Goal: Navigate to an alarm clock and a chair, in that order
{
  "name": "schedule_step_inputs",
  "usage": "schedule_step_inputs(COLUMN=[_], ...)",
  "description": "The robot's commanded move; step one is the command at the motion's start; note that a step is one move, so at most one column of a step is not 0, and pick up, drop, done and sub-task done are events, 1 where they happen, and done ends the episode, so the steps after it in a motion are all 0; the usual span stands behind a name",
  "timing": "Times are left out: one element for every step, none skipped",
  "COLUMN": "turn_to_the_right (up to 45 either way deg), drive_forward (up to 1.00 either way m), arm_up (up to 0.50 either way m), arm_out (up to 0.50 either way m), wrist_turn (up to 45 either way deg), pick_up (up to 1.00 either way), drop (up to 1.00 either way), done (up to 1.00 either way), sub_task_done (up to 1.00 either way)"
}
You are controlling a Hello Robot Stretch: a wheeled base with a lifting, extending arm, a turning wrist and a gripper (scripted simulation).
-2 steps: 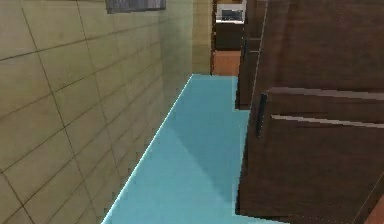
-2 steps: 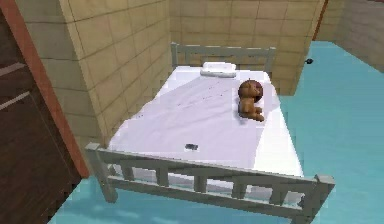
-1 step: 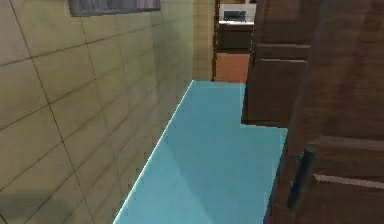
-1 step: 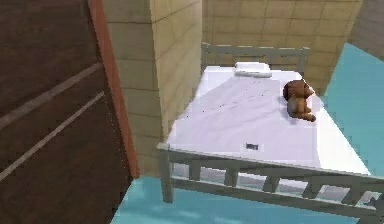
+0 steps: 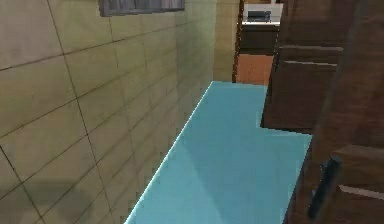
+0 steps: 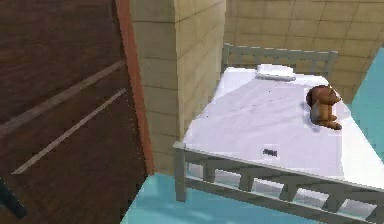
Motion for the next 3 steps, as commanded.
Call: schedule_step_inputs(turn_to_the_right=[0.0, 12.0, 0.0], drive_forward=[0.45, 0.0, 0.3], arm_up=[0.0, 0.0, 0.0], arm_out=[0.0, 0.0, 0.0], wrist_turn=[0.0, 0.0, 0.0], pick_up=[0.0, 0.0, 0.0], drop=[0.0, 0.0, 0.0], done=[0.0, 0.0, 0.0], sub_task_done=[0.0, 0.0, 0.0])
